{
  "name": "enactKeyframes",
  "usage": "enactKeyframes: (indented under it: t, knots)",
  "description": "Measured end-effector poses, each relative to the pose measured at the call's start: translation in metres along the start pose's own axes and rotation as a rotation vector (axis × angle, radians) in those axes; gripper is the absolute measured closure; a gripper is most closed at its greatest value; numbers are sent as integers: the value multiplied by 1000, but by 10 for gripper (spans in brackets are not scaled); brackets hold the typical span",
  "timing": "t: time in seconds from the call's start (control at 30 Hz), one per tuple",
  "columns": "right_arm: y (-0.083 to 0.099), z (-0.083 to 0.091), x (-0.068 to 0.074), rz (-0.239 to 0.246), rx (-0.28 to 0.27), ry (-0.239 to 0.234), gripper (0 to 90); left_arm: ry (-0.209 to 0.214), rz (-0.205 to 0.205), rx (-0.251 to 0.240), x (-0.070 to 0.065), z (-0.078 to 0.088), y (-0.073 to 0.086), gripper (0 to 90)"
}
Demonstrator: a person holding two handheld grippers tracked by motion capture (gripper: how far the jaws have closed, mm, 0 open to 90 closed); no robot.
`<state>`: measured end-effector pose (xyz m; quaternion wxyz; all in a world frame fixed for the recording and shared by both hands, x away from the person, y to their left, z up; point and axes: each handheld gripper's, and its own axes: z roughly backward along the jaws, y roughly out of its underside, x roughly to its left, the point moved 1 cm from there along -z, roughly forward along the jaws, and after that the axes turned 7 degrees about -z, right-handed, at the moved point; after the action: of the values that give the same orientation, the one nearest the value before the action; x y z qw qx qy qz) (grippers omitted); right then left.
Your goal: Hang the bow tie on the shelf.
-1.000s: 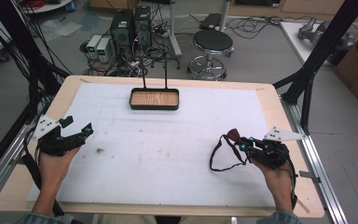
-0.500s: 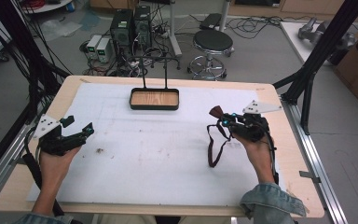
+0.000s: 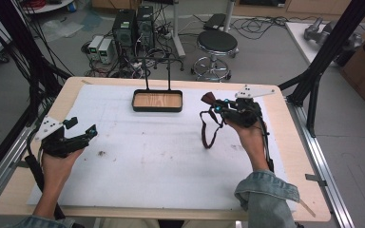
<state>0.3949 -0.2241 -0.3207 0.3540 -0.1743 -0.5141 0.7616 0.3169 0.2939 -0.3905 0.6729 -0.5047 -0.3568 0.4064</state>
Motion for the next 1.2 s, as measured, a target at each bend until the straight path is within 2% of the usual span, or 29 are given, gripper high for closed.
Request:
enactKeyframes:
  t: [0.2, 0.37, 0.4, 0.43, 0.6, 0.7, 0.83, 0.9, 1.0, 1.17, 1.2]
  knots:
    - [-18, -20, 1, 15, -8, -8, 770, 1, -2, -4, 0, 1, -2, 213]
    - [-39, -44, 8, 44, -17, -9, 771, 5, 3, -7, 0, 1, -2, 213]
    - [-39, -44, 8, 44, -17, -9, 771, 5, 3, -7, 0, 1, -2, 213]
    - [-45, -53, 10, 35, -36, -23, 771, 7, 3, -8, 1, 1, -2, 213]
    - [-53, -66, 11, 32, -35, -25, 771, 10, 13, -9, 2, 1, -2, 213]
    - [-61, -77, 17, 40, -70, -17, 771, 14, 9, -8, 1, 0, -2, 213]
    - [-68, -86, 17, 18, -106, -5, 771, 17, 10, -4, 0, -2, -1, 213]
    - [-69, -88, 17, 13, -109, -1, 771, 20, 9, -5, 0, -2, -1, 213]
    - [-75, -100, 15, 3, -121, -1, 771, 19, 9, -10, 0, -1, -2, 213]
    - [-75, -108, 11, -8, -138, 16, 771, 18, 11, -13, 1, -1, -2, 213]
    - [-73, -111, 8, -29, -152, 12, 771, 18, 10, -10, 1, -1, -2, 213]
